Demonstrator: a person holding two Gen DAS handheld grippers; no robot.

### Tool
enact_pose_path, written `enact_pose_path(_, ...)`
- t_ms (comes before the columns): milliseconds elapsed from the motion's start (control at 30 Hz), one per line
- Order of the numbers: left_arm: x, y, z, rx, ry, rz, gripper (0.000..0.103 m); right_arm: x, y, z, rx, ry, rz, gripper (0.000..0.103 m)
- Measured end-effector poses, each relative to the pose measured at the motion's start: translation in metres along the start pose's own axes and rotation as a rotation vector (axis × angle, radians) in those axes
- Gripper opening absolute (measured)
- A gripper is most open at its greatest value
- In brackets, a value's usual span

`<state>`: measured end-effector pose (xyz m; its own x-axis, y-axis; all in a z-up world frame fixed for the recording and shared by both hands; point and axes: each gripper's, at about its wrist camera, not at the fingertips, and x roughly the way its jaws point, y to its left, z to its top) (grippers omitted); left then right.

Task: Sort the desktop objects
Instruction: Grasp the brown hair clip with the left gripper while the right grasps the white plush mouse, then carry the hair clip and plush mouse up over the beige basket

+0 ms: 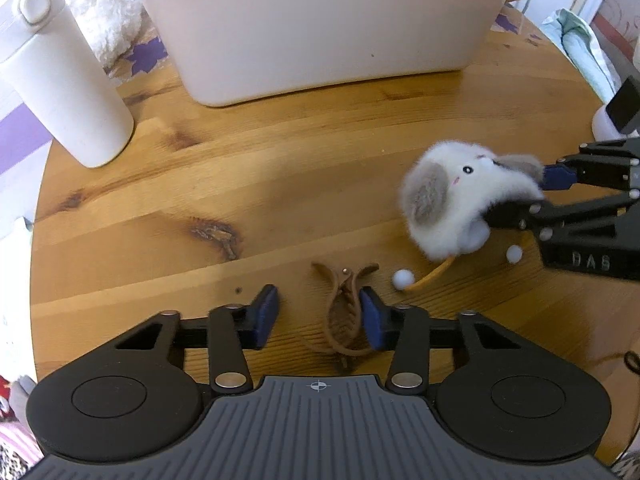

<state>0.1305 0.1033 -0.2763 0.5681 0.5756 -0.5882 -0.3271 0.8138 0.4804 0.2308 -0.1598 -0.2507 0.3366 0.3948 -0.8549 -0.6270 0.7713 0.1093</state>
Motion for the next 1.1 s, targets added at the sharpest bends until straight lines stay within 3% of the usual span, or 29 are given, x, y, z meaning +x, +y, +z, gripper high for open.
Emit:
enact_pose_path(100,-0.001,0.001,-0.001,0.006,0.001,-0.006,0.021,-0.001,-0.004,0.001,0.009,0.005,-0.004,0.025)
enact_pose_path(767,-0.019,0.01,-0.002,-0.056,-0.031,-0.052,0.02,-0.026,-0.01,0.001,0.019,-0.079,0.026,0.016)
enact_pose_path(1100,-0.043,0.007,0.018,-0.036,-0.123,-0.055,0.02,-0.055,-0.03,0.014,0.065,-0.154,0.032,0.016)
